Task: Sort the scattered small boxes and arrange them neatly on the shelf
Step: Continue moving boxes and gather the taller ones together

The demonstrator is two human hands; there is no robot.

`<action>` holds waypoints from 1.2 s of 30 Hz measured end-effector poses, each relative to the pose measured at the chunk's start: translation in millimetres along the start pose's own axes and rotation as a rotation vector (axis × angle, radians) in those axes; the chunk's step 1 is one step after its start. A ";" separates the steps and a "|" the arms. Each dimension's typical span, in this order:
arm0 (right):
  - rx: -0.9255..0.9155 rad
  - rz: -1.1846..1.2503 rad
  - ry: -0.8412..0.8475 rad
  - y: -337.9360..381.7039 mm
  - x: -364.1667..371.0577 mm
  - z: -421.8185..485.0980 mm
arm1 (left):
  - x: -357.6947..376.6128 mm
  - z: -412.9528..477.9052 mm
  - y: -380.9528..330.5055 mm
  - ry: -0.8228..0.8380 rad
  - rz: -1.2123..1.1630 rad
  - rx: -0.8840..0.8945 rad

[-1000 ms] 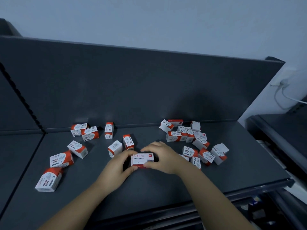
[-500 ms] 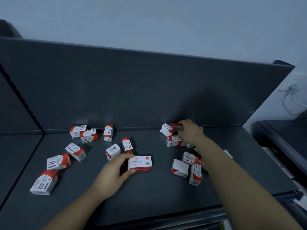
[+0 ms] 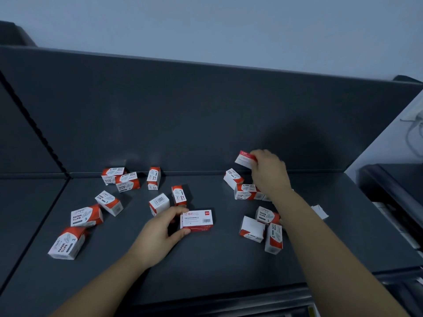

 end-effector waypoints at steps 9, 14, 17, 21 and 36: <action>-0.074 0.175 0.448 44.9 68.8 -67.9 | -0.6 -0.6 -1.4 -0.015 0.005 0.030; -0.175 -0.030 0.353 47.6 73.8 -70.1 | -1.8 -0.9 -3.0 -0.025 0.000 0.038; -0.214 0.092 0.336 45.4 68.5 -70.2 | -1.7 -1.3 -4.7 -0.026 -0.007 0.040; -0.107 0.210 0.170 11.4 31.7 -54.0 | -1.6 -1.5 -4.9 -0.030 -0.016 0.036; 0.200 0.034 0.387 -131.2 56.3 -44.4 | -1.2 -2.1 -4.1 -0.036 0.001 0.021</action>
Point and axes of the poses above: each hand's wrist, its own z-axis towards the middle knuckle, its own x-axis out of the palm, y = z × x, the point moved 10 cm from there along z, towards the middle knuckle, and after that the axes turned 7 degrees about -z, right-handed, at the moved point
